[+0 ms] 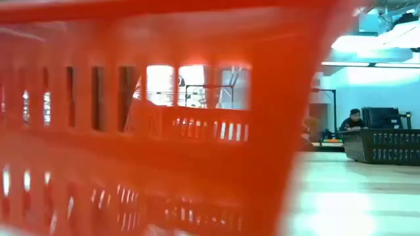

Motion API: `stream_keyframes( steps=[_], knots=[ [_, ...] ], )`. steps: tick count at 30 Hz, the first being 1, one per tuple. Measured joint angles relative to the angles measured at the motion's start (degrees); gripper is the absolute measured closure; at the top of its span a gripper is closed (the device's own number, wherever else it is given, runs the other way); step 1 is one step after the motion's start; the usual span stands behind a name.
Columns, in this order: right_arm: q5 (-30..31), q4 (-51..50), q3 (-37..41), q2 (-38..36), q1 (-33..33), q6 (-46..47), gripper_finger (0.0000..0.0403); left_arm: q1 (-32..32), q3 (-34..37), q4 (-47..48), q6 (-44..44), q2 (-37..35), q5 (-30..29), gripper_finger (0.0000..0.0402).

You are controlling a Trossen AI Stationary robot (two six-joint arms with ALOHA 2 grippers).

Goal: Stack baskets by color
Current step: Stack the red bin on the top red bins

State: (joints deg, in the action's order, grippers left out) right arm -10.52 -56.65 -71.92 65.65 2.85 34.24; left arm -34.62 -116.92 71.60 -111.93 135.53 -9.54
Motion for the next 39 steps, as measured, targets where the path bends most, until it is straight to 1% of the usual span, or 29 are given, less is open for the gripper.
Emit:
stream_keyframes(
  steps=[3, 5, 8, 12, 17, 21, 23, 25, 27, 29, 31, 35, 39],
  knots=[
    [-0.2, 0.0, 0.0, 0.0, 0.5, 1.4, 0.0188, 1.4, 0.0, 4.2, 2.4, -1.7, -0.4, 0.0399],
    [-0.3, 0.3, 0.0, -0.1, 1.0, 1.8, 0.0188, 2.7, 0.0, 7.1, 5.5, -3.6, -1.1, 0.0401],
    [-0.3, 0.3, 0.0, -0.5, 1.5, 1.9, 0.0188, 5.7, 0.0, 14.3, 11.7, -8.5, -2.5, 0.0401],
    [-0.3, 1.2, 0.0, -0.6, 1.8, 1.4, 0.0188, 11.4, 0.0, 18.7, 21.0, -16.2, -7.8, 0.0401],
    [1.3, 2.8, 0.0, -1.5, 1.8, 1.4, 0.0188, 21.5, 2.2, 18.5, 33.2, -27.8, -18.0, 0.0401],
    [3.6, 4.1, -0.1, -1.9, 1.8, 3.1, 0.0188, 32.6, 6.1, 18.3, 39.6, -35.0, -23.2, 0.0401],
    [4.7, 3.8, 0.0, -2.0, 1.8, 3.4, 0.0188, 38.4, 7.2, 17.9, 43.5, -37.0, -25.0, 0.0401],
    [5.1, 4.3, 0.0, -2.0, 1.8, 4.4, 0.0188, 43.1, 8.3, 16.1, 46.9, -37.3, -26.6, 0.0401],
    [5.8, 4.4, 0.0, -1.9, 1.8, 5.4, 0.0188, 47.1, 9.5, 12.3, 51.1, -37.0, -26.6, 0.0401],
    [6.3, 5.0, 0.0, -1.9, 1.8, 6.4, 0.0188, 50.6, 11.5, 7.4, 55.2, -37.0, -25.3, 0.0401],
    [6.7, 5.5, 0.0, -1.9, 1.8, 6.8, 0.0188, 54.0, 14.5, 1.1, 58.7, -37.1, -22.7, 0.0401],
    [7.6, 6.2, 0.0, -1.9, 1.8, 9.0, 0.0188, 59.8, 21.1, -7.4, 60.4, -37.0, -18.2, 0.0401],
    [8.0, 6.5, 0.0, -1.9, 1.8, 9.5, 0.0188, 62.6, 26.9, -15.6, 61.5, -37.0, -15.5, 0.0401]
  ],
)
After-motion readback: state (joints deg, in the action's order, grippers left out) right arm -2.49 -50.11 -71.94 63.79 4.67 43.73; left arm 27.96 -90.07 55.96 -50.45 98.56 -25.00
